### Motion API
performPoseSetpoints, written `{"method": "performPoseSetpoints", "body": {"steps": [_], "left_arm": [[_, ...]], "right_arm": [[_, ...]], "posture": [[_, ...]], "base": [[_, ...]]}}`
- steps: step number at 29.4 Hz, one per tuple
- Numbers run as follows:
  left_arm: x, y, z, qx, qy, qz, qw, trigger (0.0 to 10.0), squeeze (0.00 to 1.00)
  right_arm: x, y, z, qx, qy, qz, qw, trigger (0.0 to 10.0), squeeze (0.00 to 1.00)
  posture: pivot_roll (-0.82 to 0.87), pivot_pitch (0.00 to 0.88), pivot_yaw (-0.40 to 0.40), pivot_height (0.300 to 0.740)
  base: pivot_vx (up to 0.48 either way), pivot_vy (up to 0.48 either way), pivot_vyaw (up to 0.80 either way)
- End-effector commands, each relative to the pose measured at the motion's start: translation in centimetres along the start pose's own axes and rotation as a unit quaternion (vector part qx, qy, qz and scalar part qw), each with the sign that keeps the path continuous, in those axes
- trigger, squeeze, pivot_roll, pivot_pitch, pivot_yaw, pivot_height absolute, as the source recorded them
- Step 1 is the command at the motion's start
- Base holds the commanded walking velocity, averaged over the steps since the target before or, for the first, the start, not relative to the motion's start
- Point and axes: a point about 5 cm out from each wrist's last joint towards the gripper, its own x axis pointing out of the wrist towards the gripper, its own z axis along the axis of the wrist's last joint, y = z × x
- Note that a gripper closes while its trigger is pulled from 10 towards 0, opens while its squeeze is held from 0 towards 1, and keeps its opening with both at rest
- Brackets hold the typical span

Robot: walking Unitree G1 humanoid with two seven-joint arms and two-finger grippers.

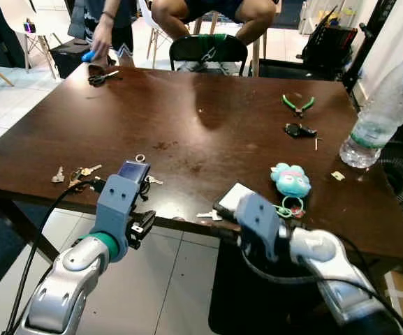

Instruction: Hang keys on a hook

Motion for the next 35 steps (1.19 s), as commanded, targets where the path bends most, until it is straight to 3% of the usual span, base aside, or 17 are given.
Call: {"method": "performPoseSetpoints", "body": {"steps": [1, 8, 14, 16, 18, 19, 26, 35], "left_arm": [[0.1, -0.1, -0.7, -0.001, 0.014, 0.002, 1.0, 10.0, 0.0], [0.2, 0.2, -0.9, -0.001, 0.019, 0.007, 1.0, 10.0, 0.0], [0.3, 0.3, -0.9, -0.001, 0.021, 0.01, 1.0, 10.0, 0.0], [0.8, 0.2, -0.9, -0.003, 0.021, 0.01, 1.0, 10.0, 0.0], [0.8, 0.2, -0.9, -0.003, 0.021, 0.01, 1.0, 10.0, 0.0], [1.1, 0.1, -0.8, -0.004, 0.021, 0.01, 1.0, 10.0, 0.0], [0.9, 0.5, -1.0, -0.006, 0.025, 0.022, 0.999, 10.0, 0.0], [0.7, 0.5, -1.3, -0.008, 0.03, 0.026, 0.999, 10.0, 0.0]], "right_arm": [[-0.2, -0.6, 0.6, -0.016, -0.009, -0.032, 0.999, 10.0, 0.0], [-1.7, -2.5, -1.2, -0.072, 0.059, -0.13, 0.987, 10.0, 0.0], [-1.9, -2.9, -1.8, -0.081, 0.092, -0.139, 0.983, 10.0, 0.0], [-0.4, -3.5, -2.7, -0.034, 0.102, -0.14, 0.984, 10.0, 0.0], [-0.4, -3.5, -2.7, -0.034, 0.102, -0.14, 0.984, 10.0, 0.0], [0.9, -3.7, -3.0, -0.007, 0.097, -0.137, 0.986, 10.0, 0.0], [3.6, -4.6, -2.0, 0.009, 0.064, -0.135, 0.989, 10.0, 0.0], [4.3, -4.3, -2.6, 0.015, 0.075, -0.129, 0.989, 10.0, 0.0]], "posture": [[-0.09, 0.03, 0.097, 0.74], [-0.1, 0.037, 0.11, 0.74], [-0.1, 0.04, 0.112, 0.74], [-0.1, 0.045, 0.113, 0.74], [-0.1, 0.045, 0.113, 0.74], [-0.09, 0.049, 0.11, 0.74], [-0.07, 0.071, 0.094, 0.74], [-0.05, 0.095, 0.089, 0.74]], "base": [[0.0, 0.0, 0.0], [0.0, 0.0, 0.0], [0.0, 0.0, 0.0], [0.0, 0.0, 0.0], [0.0, 0.0, 0.0], [0.0, 0.0, 0.0], [0.0, 0.0, 0.0], [0.0, 0.0, 0.0]]}}
